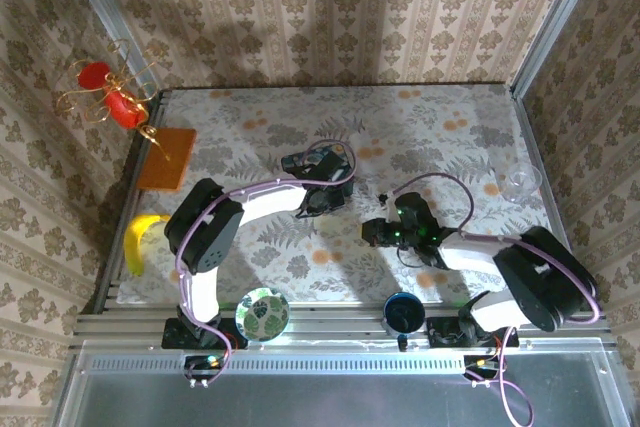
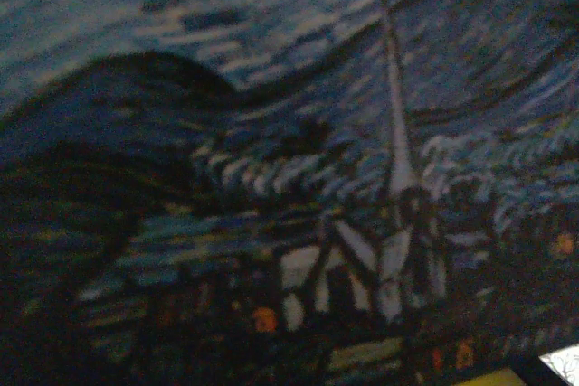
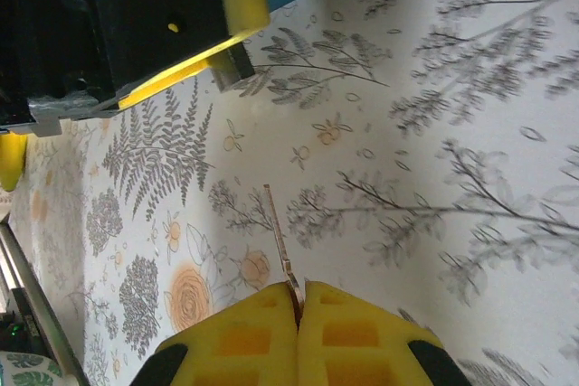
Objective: Unlock a padlock with a key
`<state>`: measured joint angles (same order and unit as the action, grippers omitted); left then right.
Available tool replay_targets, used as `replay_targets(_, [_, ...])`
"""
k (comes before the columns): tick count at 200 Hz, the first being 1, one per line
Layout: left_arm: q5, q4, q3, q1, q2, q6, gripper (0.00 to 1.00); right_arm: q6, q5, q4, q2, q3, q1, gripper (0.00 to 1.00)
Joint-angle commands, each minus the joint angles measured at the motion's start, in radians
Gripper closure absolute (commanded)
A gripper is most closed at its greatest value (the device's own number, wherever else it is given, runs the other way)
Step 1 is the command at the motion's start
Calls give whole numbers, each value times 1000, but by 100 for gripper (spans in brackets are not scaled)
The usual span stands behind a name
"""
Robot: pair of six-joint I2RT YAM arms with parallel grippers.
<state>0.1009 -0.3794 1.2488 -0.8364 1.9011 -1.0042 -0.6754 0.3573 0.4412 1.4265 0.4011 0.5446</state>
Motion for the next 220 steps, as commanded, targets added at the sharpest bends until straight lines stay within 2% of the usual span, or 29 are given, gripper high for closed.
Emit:
replay_targets(1, [-42,21,29,12,12,-26,100,23,44,134,69,36,11,100])
replay_targets(83, [-124,73,-4,38,9,-62,100,14,38,341,294,89,35,100])
replay_targets(125, [-154,79,-9,52,4,-60,100,22,-16,389,325,86,35,100])
replay_targets(220, [-194,114,-30,59,7,-77,100,9,-42,427,367,101,35,100])
